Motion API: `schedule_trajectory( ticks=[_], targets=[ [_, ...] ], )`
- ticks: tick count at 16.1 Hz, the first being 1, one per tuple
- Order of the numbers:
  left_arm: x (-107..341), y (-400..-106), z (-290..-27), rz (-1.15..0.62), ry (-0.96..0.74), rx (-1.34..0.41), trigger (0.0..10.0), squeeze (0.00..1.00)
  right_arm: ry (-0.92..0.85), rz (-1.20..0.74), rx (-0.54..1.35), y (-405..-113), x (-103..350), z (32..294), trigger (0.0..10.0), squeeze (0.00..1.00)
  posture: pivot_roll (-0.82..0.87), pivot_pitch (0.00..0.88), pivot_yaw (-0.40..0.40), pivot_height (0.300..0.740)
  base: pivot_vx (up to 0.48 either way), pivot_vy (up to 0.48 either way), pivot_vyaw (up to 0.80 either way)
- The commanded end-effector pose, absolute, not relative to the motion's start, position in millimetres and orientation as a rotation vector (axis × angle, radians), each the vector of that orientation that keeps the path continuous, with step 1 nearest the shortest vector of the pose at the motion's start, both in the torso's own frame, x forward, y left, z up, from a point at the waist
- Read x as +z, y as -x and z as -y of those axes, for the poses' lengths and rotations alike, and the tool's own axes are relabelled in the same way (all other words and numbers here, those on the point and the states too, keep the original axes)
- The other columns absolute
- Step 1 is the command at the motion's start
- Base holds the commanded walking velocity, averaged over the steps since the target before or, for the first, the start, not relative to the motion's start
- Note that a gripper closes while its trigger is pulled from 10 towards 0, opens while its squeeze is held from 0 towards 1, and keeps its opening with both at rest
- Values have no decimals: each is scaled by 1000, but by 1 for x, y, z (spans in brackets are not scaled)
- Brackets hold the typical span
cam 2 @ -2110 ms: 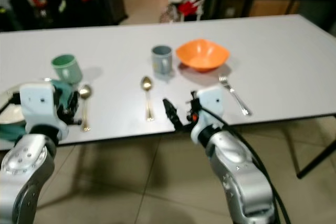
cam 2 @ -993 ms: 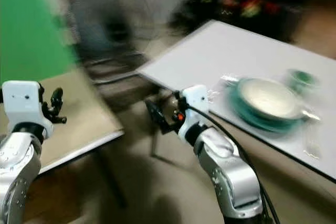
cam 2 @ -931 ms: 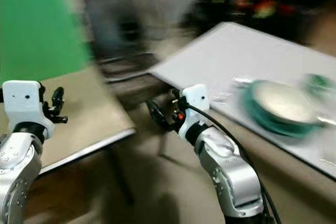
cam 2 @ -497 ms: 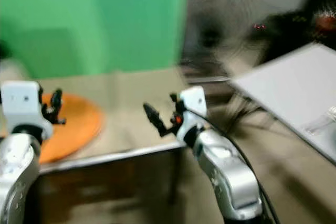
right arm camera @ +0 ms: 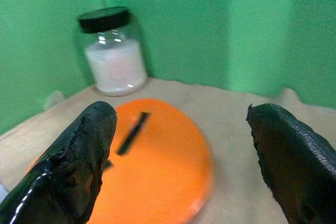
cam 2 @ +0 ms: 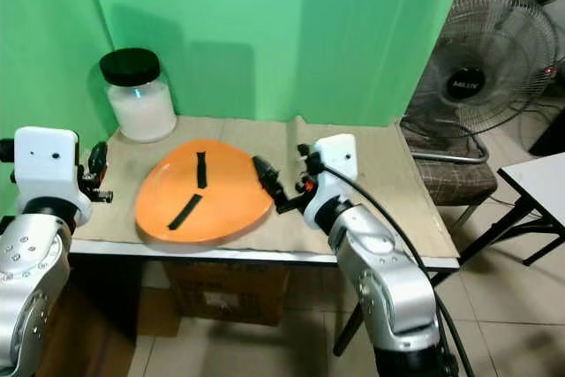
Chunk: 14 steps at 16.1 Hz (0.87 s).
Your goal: Setting the table
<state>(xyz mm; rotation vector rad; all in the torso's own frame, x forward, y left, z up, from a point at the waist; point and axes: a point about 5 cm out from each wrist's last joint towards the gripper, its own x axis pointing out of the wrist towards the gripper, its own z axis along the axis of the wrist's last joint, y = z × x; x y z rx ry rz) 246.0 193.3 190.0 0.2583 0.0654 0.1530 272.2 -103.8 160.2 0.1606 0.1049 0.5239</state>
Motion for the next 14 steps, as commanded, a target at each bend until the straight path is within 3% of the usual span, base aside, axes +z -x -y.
schedule_trajectory(
  ticks=[1, 14],
  targets=[
    [189, -249, -186, -66, -252, 112, 10000, 0, -154, -112, 464, -275, 157, 117, 10000, 0, -9, 0, 31, 740, 0, -480, 0],
    [182, -246, -189, -80, -210, 88, 10000, 0, -93, -135, 478, -281, 155, 120, 10000, 0, -14, 0, 8, 740, 0, -31, 39]
  ],
)
